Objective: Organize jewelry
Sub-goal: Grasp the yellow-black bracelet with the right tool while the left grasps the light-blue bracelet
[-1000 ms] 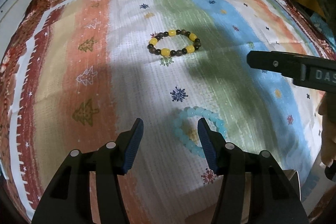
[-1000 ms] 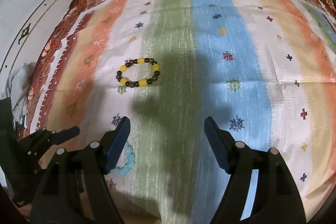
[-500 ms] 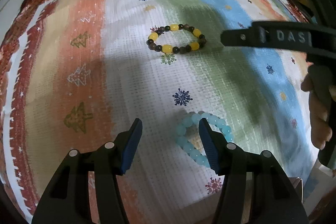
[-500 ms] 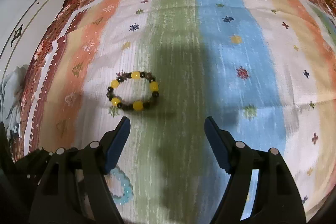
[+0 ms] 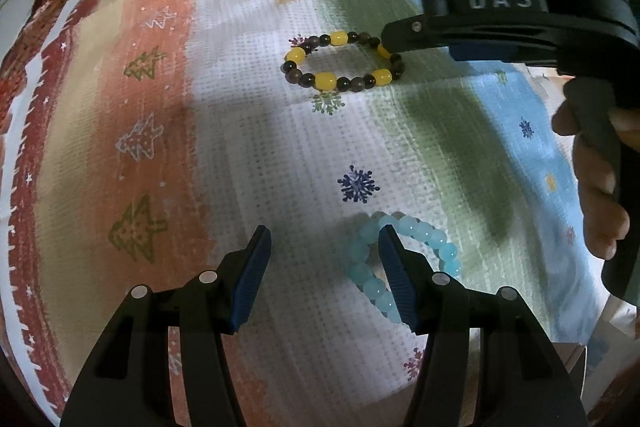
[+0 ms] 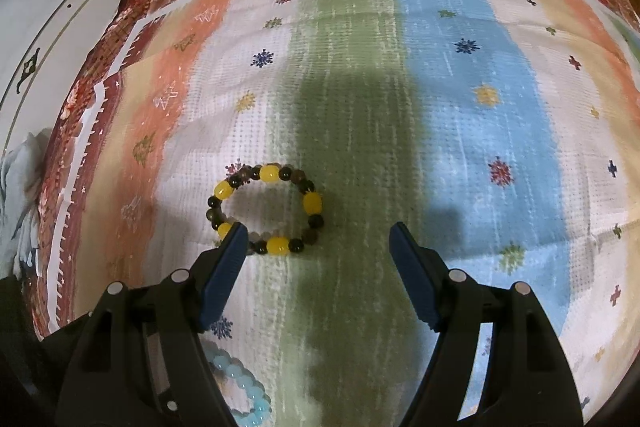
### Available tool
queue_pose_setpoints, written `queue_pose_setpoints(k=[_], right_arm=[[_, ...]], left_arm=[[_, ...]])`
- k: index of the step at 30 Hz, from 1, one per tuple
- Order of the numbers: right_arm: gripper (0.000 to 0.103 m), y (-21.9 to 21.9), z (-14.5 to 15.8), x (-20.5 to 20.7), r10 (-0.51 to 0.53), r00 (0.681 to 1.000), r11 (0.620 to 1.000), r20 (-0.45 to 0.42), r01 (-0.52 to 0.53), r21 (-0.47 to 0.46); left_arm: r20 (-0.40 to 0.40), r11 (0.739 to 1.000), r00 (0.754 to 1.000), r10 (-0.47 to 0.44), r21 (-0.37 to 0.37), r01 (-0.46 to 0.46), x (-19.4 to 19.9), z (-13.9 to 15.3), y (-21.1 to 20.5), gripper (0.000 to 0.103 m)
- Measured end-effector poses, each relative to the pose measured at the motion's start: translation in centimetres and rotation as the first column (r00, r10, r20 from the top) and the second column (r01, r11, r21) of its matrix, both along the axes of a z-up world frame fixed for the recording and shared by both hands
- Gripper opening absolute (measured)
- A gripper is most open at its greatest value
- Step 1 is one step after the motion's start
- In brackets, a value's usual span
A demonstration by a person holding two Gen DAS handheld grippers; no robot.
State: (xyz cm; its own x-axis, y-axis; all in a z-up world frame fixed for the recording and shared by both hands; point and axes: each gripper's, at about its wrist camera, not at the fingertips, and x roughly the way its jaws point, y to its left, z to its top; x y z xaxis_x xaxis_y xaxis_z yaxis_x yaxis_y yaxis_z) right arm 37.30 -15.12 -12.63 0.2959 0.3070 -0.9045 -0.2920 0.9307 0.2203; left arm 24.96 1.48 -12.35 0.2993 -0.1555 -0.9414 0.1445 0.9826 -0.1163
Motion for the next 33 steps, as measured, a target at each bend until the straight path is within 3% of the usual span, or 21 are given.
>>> queue_pose_setpoints(k=[9, 15, 20, 22, 24, 26, 27, 33], right_arm=[[0.073, 1.0, -2.0, 1.7, -0.008, 0.999, 1.000, -0.031, 0.008, -0.022], [0.074, 1.9, -2.5, 2.3, 0.004, 1.000, 0.998, -0.011, -0.005, -0.064], [0.072, 3.1, -3.0, 2.1, 0.032, 0.999, 0.988, 0.007, -0.031, -0.150], [0.063, 3.3, -3.1, 2.1, 0.037, 0.999, 0.985, 0.017, -0.034, -0.168], [0.026, 3.4, -3.0, 2.0, 0.059, 0.998, 0.985, 0.023, -0.054, -0.163], [0.014, 3.3, -3.0, 1.9, 0.074, 0.997, 0.988, 0.002, -0.073, -0.139], [0.013, 3.3, -3.0, 1.9, 0.077, 0.997, 0.988, -0.002, -0.077, -0.135], [0.013, 3.0, -2.5, 1.5, 0.089, 0.996, 0.990, 0.007, -0.088, -0.114]], left_arm=[[-0.009, 0.999, 1.000, -0.027, -0.043, 0.027, -0.2, 0.0, -0.3, 0.057], [0.001, 0.995, 0.996, -0.093, 0.032, 0.093, -0.6, -0.7, -2.1, 0.060], [0.018, 0.991, 0.993, -0.115, 0.064, 0.113, -1.0, -1.2, -3.0, 0.059], [0.027, 0.989, 0.992, -0.124, 0.088, 0.121, -1.2, -1.2, -3.7, 0.053], [0.032, 0.988, 0.991, -0.129, 0.094, 0.125, -1.0, -1.2, -3.7, 0.042], [0.038, 0.987, 0.991, -0.128, 0.101, 0.123, -1.1, -1.1, -3.6, 0.019], [0.041, 0.987, 0.992, -0.122, 0.110, 0.117, -1.1, -1.1, -3.5, 0.011], [0.047, 0.993, 0.994, -0.097, 0.079, 0.093, -1.1, -0.4, -2.3, 0.011]])
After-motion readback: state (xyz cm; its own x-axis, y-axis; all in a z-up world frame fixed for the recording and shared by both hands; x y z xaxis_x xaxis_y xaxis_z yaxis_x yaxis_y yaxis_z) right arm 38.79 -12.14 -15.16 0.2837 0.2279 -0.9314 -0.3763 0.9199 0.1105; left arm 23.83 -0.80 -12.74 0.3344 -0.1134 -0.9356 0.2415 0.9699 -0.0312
